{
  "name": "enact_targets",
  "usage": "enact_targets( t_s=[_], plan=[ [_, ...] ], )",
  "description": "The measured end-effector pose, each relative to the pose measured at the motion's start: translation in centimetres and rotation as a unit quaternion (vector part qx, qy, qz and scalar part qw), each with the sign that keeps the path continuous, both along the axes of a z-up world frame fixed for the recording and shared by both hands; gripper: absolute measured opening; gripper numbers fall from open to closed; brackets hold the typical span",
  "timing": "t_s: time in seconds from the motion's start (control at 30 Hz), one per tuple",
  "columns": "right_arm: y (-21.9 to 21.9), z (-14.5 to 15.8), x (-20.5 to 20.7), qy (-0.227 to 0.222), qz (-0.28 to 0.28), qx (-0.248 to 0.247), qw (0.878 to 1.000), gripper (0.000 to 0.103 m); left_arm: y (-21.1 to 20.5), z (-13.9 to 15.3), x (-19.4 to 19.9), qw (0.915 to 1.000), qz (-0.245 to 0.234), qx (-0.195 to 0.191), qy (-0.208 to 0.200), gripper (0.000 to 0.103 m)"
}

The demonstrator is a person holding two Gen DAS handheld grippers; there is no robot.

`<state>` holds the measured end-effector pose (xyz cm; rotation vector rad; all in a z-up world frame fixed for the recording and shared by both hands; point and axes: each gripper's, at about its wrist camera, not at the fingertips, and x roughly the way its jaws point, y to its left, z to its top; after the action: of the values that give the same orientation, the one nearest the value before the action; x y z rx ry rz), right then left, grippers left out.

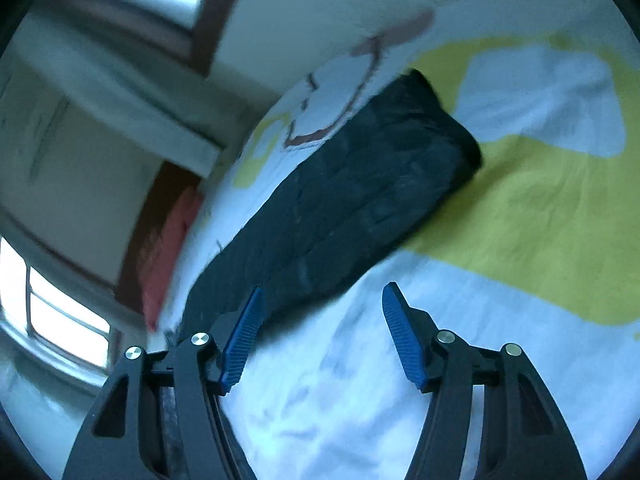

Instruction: Fold large clothes

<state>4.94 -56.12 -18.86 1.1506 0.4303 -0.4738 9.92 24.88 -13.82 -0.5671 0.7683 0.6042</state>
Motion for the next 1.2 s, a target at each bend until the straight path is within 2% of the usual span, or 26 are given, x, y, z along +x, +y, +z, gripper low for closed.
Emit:
enact_targets(
  t_s=[0.1,0.23,0.3,0.43,0.47,0.5,0.53,0.57,0.6,0.67,0.73,0.8,0.87,1.03,1.2],
  plan=[
    [-1.3,-1.8,-0.2,-0.033,-0.026,0.035,0.998,0.065,-0.4,-0.2,0.0,1.0,0.005,0.009,0.001,0.101],
    [-2.3,-1.7,-0.3,-0.061,-0.052,0.024,0.996,0.074,-0.8,-0.5,0.2,0.9996,0.005,0.024,0.015,0.101],
    [-2.7,-1.5,-0.1,-0.065,-0.073,0.016,0.995,0.077,-1.0,-0.6,0.4,0.9994,0.005,0.028,0.02,0.101],
    [-4.1,-1.3,0.4,-0.053,-0.119,0.001,0.991,0.077,-1.0,-0.6,0.4,0.9993,0.005,0.031,0.022,0.101],
    [-4.4,-1.1,1.0,-0.039,-0.121,-0.012,0.992,0.074,-1.0,-0.6,0.4,0.9993,0.005,0.031,0.022,0.101],
    [-4.9,-0.8,1.4,-0.026,-0.122,-0.023,0.992,0.05,-1.0,-0.6,0.5,0.9992,0.005,0.031,0.023,0.101],
    [-4.8,-0.4,2.0,-0.001,-0.123,-0.043,0.991,0.037,-1.0,-0.6,0.4,0.9992,0.005,0.031,0.023,0.101],
    [-5.0,-0.4,2.5,0.003,-0.114,-0.043,0.993,0.024,-0.9,-0.7,0.5,0.9993,0.005,0.031,0.023,0.101],
    [-5.0,-0.4,2.7,0.004,-0.109,-0.038,0.993,0.019,-0.9,-0.6,0.6,0.9993,0.005,0.03,0.023,0.101],
    [-4.9,0.5,3.0,0.004,-0.101,-0.043,0.994,0.017,-0.6,-0.1,0.4,0.9992,0.01,0.034,0.018,0.101],
    [-4.0,2.6,3.5,0.0,-0.086,-0.077,0.993,0.017,0.0,0.1,0.3,0.998,0.021,0.053,0.028,0.101],
    [-2.7,4.9,4.6,-0.009,-0.066,-0.115,0.991,0.017,0.6,-0.4,0.4,0.9981,0.021,0.045,0.038,0.101],
    [0.1,7.9,6.4,-0.023,-0.034,-0.156,0.987,0.017,1.1,-0.7,0.4,0.9983,0.024,0.036,0.038,0.101],
    [9.0,12.9,12.5,-0.044,0.073,-0.225,0.971,0.017,0.7,-1.3,1.3,0.9956,0.022,0.06,0.068,0.101],
    [19.9,15.0,20.3,-0.05,0.188,-0.254,0.948,0.017,0.8,-1.4,1.4,0.9954,0.023,0.062,0.069,0.101]
  ],
)
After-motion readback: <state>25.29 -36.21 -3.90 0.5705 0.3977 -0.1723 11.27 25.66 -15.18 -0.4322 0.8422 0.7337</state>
